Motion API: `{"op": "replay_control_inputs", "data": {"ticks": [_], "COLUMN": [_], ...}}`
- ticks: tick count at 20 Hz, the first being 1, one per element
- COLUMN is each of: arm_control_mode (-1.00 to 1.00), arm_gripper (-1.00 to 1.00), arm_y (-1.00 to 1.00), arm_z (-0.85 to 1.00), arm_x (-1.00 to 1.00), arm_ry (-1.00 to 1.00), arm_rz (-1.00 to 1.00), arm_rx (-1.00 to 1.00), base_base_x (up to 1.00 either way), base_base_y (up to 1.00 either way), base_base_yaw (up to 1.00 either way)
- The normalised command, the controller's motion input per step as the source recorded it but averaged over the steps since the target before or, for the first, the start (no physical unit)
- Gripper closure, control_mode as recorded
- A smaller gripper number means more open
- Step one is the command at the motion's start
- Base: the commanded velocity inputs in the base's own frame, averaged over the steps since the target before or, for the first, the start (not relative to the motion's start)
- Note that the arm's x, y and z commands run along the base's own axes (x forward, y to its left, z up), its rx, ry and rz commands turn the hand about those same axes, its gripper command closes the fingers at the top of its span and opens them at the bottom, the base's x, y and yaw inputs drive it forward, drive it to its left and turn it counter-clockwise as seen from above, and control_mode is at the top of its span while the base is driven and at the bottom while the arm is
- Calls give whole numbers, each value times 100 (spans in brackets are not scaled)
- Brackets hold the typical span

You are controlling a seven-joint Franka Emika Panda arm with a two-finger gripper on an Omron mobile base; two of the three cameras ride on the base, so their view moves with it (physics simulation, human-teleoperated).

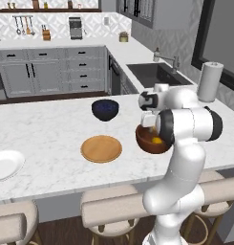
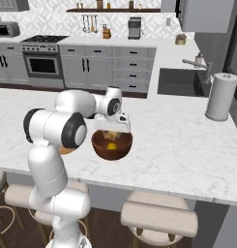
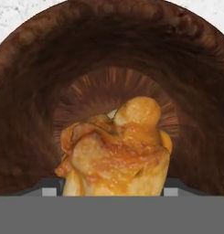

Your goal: Pick the chicken drumstick and lemon from their plates and place them in the bowl. Then put the bowl in the fridge.

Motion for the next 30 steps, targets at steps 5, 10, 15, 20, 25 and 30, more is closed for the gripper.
{"op": "replay_control_inputs", "data": {"ticks": [5,10,15,20,25,30], "arm_control_mode": [-100,-100,-100,-100,-100,-100], "arm_gripper": [100,-100,-100,-100,-100,-100], "arm_y": [0,0,0,6,28,33], "arm_z": [-21,-7,1,15,31,47], "arm_x": [0,0,0,0,-9,-50], "arm_ry": [0,0,-2,-7,-2,-4], "arm_rz": [0,-1,0,0,0,0], "arm_rx": [1,0,0,-2,-10,-11], "base_base_x": [0,0,0,0,0,0], "base_base_y": [0,0,0,0,0,0], "base_base_yaw": [0,0,0,0,0,0]}}
